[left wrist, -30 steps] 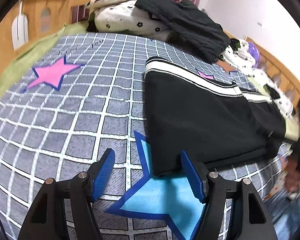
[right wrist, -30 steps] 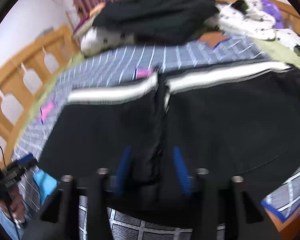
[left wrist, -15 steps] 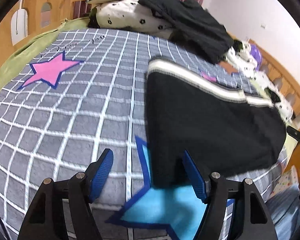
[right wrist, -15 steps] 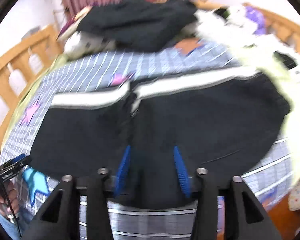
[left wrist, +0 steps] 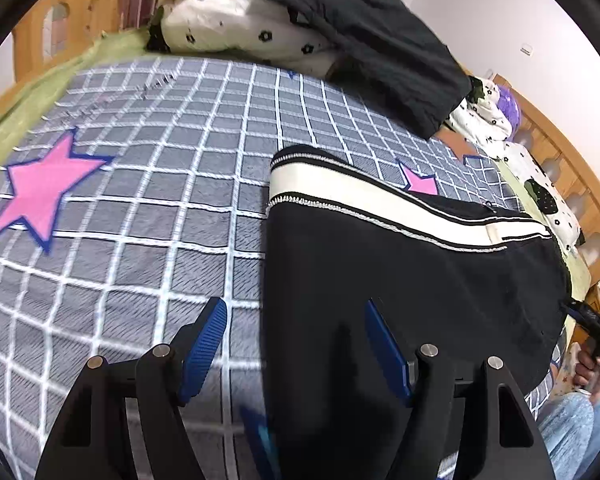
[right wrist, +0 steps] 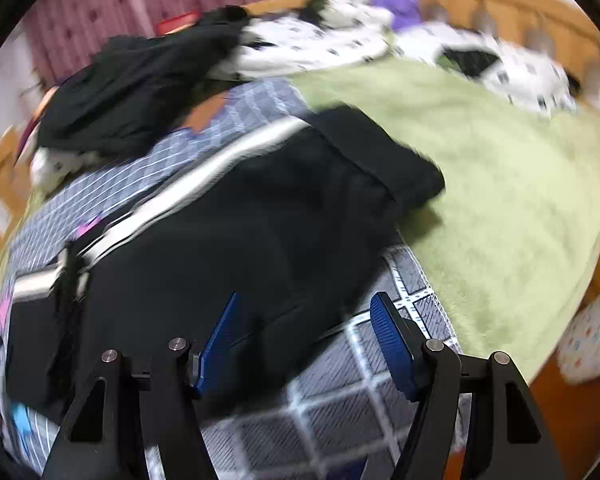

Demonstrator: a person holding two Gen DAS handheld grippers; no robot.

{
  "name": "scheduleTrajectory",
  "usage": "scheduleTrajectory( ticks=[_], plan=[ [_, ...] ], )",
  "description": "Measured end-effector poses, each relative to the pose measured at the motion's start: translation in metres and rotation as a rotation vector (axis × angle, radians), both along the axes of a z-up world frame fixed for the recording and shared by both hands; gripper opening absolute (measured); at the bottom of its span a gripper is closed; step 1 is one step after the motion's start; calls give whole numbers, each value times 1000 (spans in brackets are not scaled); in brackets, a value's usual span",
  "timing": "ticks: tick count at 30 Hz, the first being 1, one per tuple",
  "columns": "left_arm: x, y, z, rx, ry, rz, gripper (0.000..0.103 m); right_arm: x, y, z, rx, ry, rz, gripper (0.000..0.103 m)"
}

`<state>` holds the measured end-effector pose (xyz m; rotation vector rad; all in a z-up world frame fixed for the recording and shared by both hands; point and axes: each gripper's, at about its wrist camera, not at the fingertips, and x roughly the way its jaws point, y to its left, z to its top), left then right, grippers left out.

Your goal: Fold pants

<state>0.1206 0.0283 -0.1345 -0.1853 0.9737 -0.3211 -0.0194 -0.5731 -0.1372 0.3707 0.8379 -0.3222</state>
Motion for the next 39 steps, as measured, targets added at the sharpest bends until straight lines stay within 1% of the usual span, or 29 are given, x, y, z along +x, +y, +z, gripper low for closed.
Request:
scheduleTrajectory(
  ticks=[2,4,5,7,8,9,10,11,12,13,14,15,17,18,19,20,21,22,24,26,28,29,31,33,34,35,36,38,39],
  plan=[
    [12,0,-9,-31,45,-19,68,6,-14,-13,64,-23,-20,67],
    [26,-1,-20,-72,96,-63,68,16,-24,-21,114,-55,-32,67],
    [29,-1,-24,-78,102,-69,68,21,-28,-24,125,-63,-36,67],
    [38,2,-27,-119,94,-67,68,33,-33,-28,134,-79,-31,66],
    [42,3,-29,-140,99,-66,68,38,-35,-28,138,-89,-30,64],
    [46,4,-30,-163,104,-63,66,43,-38,-28,146,-99,-33,59],
    [49,4,-30,-175,106,-56,61,48,-40,-27,156,-100,-44,47],
    [52,4,-30,-194,109,-50,43,53,-41,-25,151,-106,-51,42],
    [56,4,-32,-223,131,-45,31,55,-41,-22,139,-122,-50,33],
    [57,5,-33,-246,145,-29,27,56,-39,-16,115,-143,-41,24],
    [56,6,-32,-267,146,-18,17,54,-33,-6,69,-178,-33,22],
    [54,6,-29,-277,143,-10,12,54,-26,3,30,-209,-20,17],
    [48,3,-13,-286,114,17,10,54,2,33,-93,-264,19,15],
    [45,0,-1,-280,71,13,10,56,17,47,-139,-281,35,15],
    [40,-8,15,-221,-6,-3,10,58,26,57,-161,-294,45,14],
    [39,-14,23,-190,-34,-12,10,61,36,70,-180,-311,56,14],
    [40,-16,29,-191,-40,-19,10,63,48,85,-194,-333,65,13],
    [41,-14,38,-223,-40,-30,10,67,57,99,-201,-347,70,13],
    [45,-5,54,-257,-55,-31,10,74,81,129,-208,-393,91,13],
    [46,9,69,-259,-82,-23,10,79,100,149,-209,-433,111,12],
    [45,31,91,-221,-129,14,10,85,126,171,-196,-467,148,12],
    [44,40,95,-209,-139,28,10,88,135,177,-182,-481,161,12],
    [47,68,109,-154,-149,68,10,96,154,189,-111,-505,211,12],
    [50,94,112,-84,-167,118,10,102,167,188,8,-535,249,12],
    [51,104,109,-38,-173,141,10,106,174,184,35,-539,272,12],
    [53,112,103,1,-169,161,10,110,183,177,37,-531,294,12],
    [57,122,93,26,-157,182,10,115,191,170,17,-516,311,12],
    [62,139,71,33,-114,205,11,129,205,144,-35,-439,350,12],
    [67,146,56,29,-77,223,11,140,209,121,-51,-361,370,12]
  ],
)
